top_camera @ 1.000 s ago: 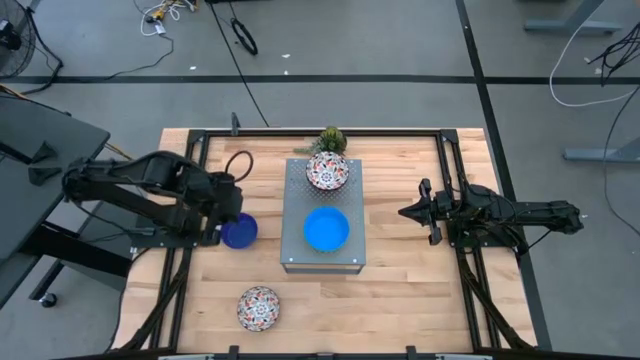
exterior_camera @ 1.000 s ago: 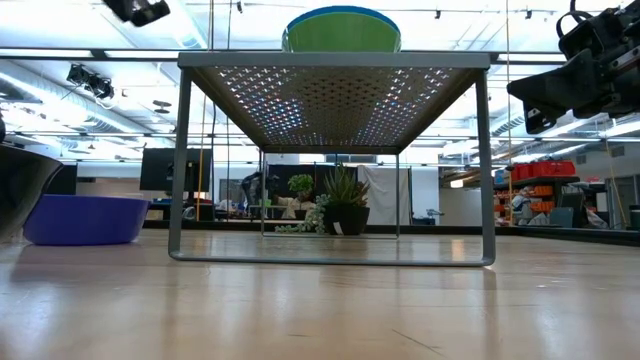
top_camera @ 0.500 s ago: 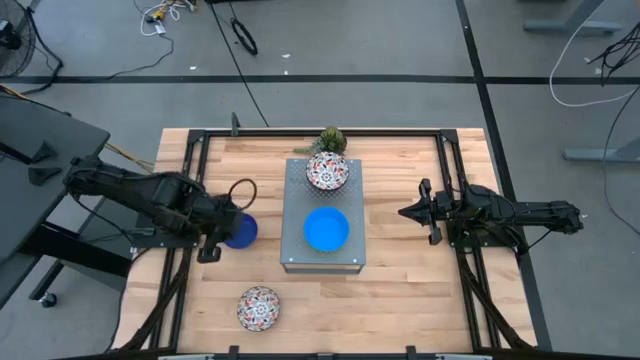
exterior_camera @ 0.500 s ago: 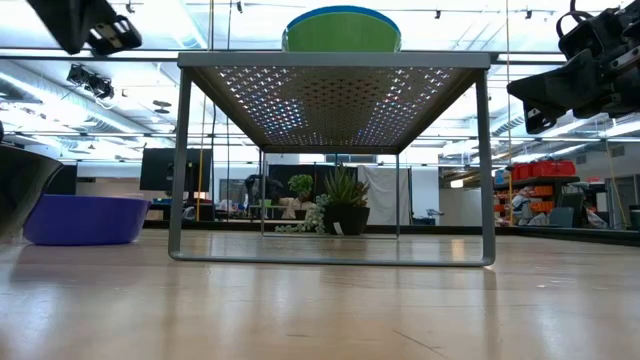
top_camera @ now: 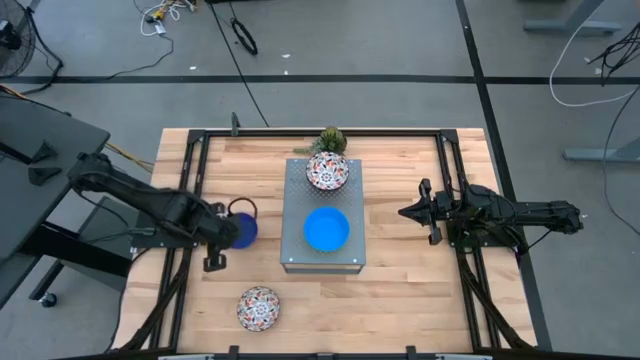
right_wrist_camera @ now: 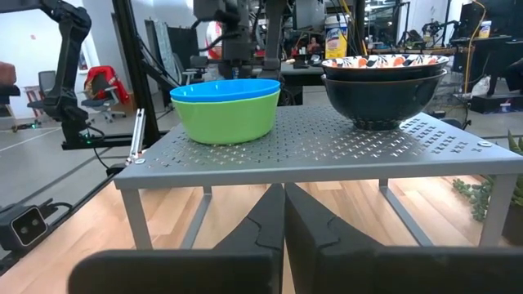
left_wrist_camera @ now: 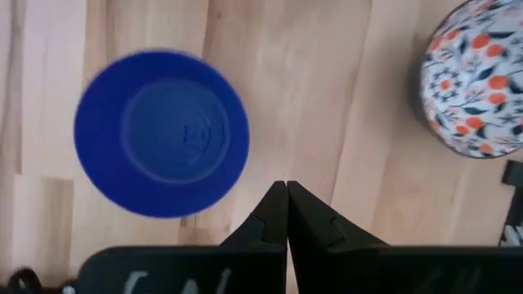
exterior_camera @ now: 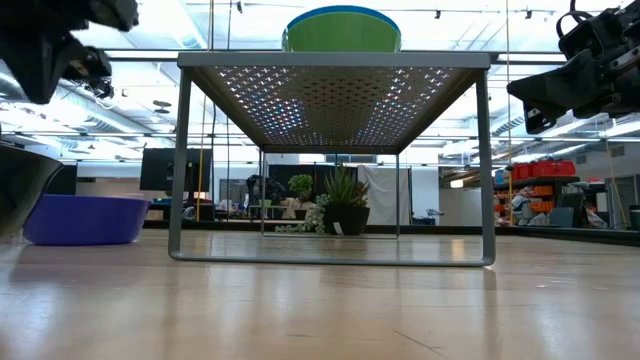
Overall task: Pick & Place Mini bowls
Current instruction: Stack the blue bowl on the light blue bowl on the shelf
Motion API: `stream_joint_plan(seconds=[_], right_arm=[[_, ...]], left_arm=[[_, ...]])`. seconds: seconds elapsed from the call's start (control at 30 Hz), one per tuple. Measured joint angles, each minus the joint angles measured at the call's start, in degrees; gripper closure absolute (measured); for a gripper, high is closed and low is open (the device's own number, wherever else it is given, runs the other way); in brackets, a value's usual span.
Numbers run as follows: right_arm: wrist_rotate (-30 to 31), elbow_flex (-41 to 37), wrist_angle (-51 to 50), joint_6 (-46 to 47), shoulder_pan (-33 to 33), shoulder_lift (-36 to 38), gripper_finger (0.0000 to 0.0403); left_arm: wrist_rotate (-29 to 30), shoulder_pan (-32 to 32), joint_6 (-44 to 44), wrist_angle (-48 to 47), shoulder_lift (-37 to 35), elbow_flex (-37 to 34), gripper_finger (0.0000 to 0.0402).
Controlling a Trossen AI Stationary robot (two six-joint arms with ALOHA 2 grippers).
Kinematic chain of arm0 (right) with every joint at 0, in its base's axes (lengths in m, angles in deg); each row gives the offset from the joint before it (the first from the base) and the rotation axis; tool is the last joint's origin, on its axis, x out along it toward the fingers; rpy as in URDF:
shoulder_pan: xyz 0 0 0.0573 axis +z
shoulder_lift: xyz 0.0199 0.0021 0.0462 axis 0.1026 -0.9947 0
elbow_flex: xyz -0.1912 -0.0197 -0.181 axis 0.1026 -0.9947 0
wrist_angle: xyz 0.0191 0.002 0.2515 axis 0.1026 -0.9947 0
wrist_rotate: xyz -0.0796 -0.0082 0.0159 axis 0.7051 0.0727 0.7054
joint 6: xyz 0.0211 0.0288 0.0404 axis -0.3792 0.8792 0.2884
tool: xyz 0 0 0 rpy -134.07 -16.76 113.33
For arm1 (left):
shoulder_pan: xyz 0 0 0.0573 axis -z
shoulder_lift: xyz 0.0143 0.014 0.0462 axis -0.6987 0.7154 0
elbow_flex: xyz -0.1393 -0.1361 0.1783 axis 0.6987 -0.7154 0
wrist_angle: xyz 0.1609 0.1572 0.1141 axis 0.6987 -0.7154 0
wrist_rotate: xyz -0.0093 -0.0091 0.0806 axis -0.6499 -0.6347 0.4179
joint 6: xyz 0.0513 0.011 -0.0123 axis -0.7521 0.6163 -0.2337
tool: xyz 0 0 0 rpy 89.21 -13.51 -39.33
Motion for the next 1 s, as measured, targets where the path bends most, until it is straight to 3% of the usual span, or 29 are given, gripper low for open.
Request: stream_joint_plan(seconds=[0.23, 0.53, 0.7, 1.0], right_arm=[[0.0, 0.0, -0.02, 0.01, 0.01, 0.0, 0.0392], [0.02, 0.0, -0.02, 0.01, 0.01, 0.0, 0.0392], [0.01, 0.0, -0.02, 0.02, -0.02, 0.0, 0.0392], [0.0, 0.0, -0.02, 0.02, -0.02, 0.0, 0.0392]], left_arm=[[-0.22, 1.28, 1.61, 2.66, 3.02, -1.74, 0.0384], [-0.35, 2.73, -0.36, 2.79, 6.78, -1.75, 0.0269], [2.36, 4.46, -0.37, 2.71, 7.96, -1.75, 0.0211], [2.65, 5.88, -0.38, 3.54, 7.9, -4.1, 0.0179]])
